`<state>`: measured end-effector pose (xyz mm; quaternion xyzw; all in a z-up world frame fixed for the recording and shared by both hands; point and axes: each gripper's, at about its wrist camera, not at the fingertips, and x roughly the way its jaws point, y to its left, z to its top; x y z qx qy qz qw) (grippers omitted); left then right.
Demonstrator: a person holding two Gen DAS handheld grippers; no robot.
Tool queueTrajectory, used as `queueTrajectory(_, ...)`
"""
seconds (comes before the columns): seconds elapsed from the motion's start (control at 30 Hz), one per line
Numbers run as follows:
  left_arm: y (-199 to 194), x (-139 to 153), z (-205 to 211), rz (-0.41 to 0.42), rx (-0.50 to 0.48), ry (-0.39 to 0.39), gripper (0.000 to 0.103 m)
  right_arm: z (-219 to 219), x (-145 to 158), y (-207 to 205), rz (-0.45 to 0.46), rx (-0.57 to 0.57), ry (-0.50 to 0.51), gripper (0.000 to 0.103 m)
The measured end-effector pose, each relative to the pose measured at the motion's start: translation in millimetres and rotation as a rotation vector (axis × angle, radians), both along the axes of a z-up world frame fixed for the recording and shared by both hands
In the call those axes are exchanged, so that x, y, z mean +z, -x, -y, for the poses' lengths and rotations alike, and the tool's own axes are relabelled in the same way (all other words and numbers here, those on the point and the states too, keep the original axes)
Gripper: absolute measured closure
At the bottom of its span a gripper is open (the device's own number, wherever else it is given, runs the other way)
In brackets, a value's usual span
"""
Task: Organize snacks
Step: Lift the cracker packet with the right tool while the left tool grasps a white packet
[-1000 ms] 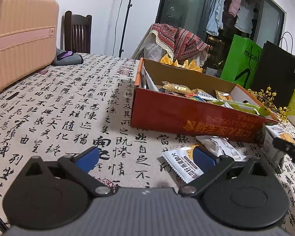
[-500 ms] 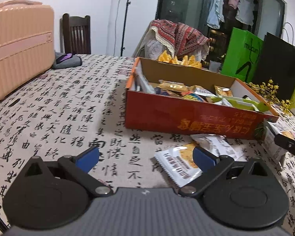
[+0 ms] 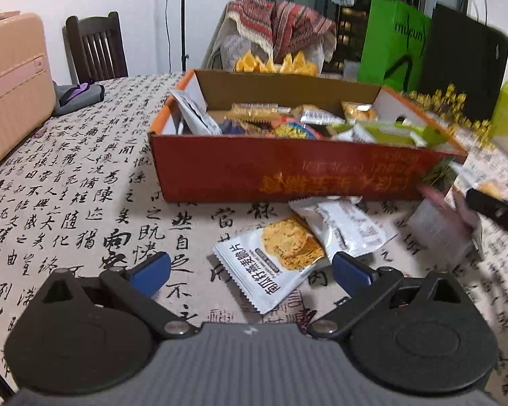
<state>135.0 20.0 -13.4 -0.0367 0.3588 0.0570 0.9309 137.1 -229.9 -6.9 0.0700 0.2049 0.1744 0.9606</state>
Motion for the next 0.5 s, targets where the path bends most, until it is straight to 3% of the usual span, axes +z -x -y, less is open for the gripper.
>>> queueTrajectory(0.17,-15.0,-13.4,6.9,-0.068,-0.033,-0.05,0.0,-0.4,0.2,0.2,-0.001,-0.003,-0.003,0.045)
queueTrajectory(0.23,-19.9,-13.9,9.3,-0.058,-0.052,-0.061,0.0,-0.4,0.2,0.4,0.0,-0.004,-0.003,0.045)
queueTrajectory(0.47,-33.8,-16.5,4.4,-0.043,-0.046,-0.019,0.001,0.6,0.4,-0.3,-0.004,-0.002,-0.014,0.045)
queueTrajectory(0.5,-32.7,-16.0,4.4,-0.037,-0.045,-0.017,0.006,0.9,0.3,-0.6,-0.006,-0.001,-0.016,0.045)
